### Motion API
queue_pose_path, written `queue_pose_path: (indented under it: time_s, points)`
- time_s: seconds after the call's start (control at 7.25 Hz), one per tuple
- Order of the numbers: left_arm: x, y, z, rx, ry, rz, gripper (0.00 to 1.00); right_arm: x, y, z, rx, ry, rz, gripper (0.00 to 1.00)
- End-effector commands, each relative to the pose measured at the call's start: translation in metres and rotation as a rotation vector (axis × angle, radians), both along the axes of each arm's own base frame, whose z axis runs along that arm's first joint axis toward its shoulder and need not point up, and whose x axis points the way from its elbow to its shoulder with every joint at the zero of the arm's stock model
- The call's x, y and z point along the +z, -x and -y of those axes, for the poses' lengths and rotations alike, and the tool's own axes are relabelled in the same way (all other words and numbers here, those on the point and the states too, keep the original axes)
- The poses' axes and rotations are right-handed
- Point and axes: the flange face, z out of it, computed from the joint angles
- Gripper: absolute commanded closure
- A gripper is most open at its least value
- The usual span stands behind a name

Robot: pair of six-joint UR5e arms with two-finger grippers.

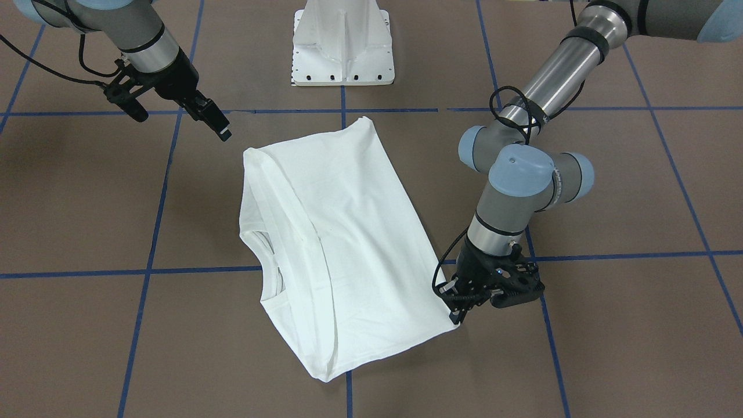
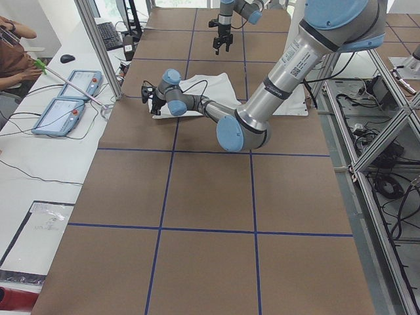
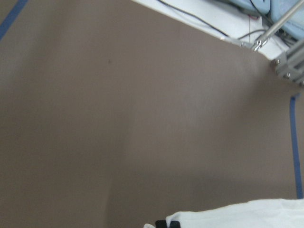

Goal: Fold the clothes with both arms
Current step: 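Move the right gripper to the shirt edge beside the collar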

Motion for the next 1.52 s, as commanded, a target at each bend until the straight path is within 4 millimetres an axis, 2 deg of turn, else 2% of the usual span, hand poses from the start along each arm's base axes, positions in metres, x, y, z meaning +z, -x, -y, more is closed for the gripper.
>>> queue_pose_path:
  time_s: [0.0, 0.14, 0.28, 0.41, 0.55, 0.69, 0.83, 0.97, 1.1, 1.24, 1.38]
  points:
    - [-0.01, -0.003, 0.064, -0.053, -0.004, 0.052, 1.0, -0.008, 0.003, 0.008, 0.072, -0.05, -0.011, 0.0]
    - [0.004, -0.004, 0.073, -0.06, -0.02, 0.049, 1.0, -0.007, 0.004, 0.01, 0.099, -0.076, -0.026, 0.0]
    - [-0.007, -0.008, 0.078, -0.054, -0.034, 0.055, 1.0, -0.007, 0.007, 0.009, 0.09, -0.08, -0.027, 0.0]
    - [-0.01, -0.007, 0.079, -0.05, -0.045, 0.06, 0.6, -0.009, 0.012, 0.005, 0.079, -0.086, -0.023, 0.0]
    - [-0.018, -0.006, 0.078, -0.037, -0.06, 0.049, 0.46, -0.023, 0.027, 0.004, 0.065, -0.099, -0.005, 0.0]
    - [-0.038, -0.001, 0.072, -0.02, -0.084, 0.009, 0.42, -0.027, 0.044, 0.009, 0.068, -0.108, -0.01, 0.0]
    - [-0.024, 0.018, 0.045, 0.003, -0.106, -0.028, 0.42, -0.034, 0.068, 0.005, 0.075, -0.143, -0.021, 0.0]
    - [-0.008, 0.042, 0.007, 0.065, -0.117, -0.078, 0.42, -0.037, 0.099, 0.001, 0.04, -0.192, -0.048, 0.0]
    - [0.013, 0.052, -0.006, 0.092, -0.104, -0.084, 0.41, -0.041, 0.114, -0.007, -0.061, -0.308, -0.099, 0.0]
    - [0.009, 0.06, -0.008, 0.085, -0.114, -0.092, 0.39, -0.051, 0.12, -0.005, -0.157, -0.422, -0.138, 0.0]
    - [0.023, 0.078, -0.031, 0.084, -0.122, -0.102, 0.38, -0.057, 0.133, 0.0, -0.241, -0.527, -0.162, 0.0]
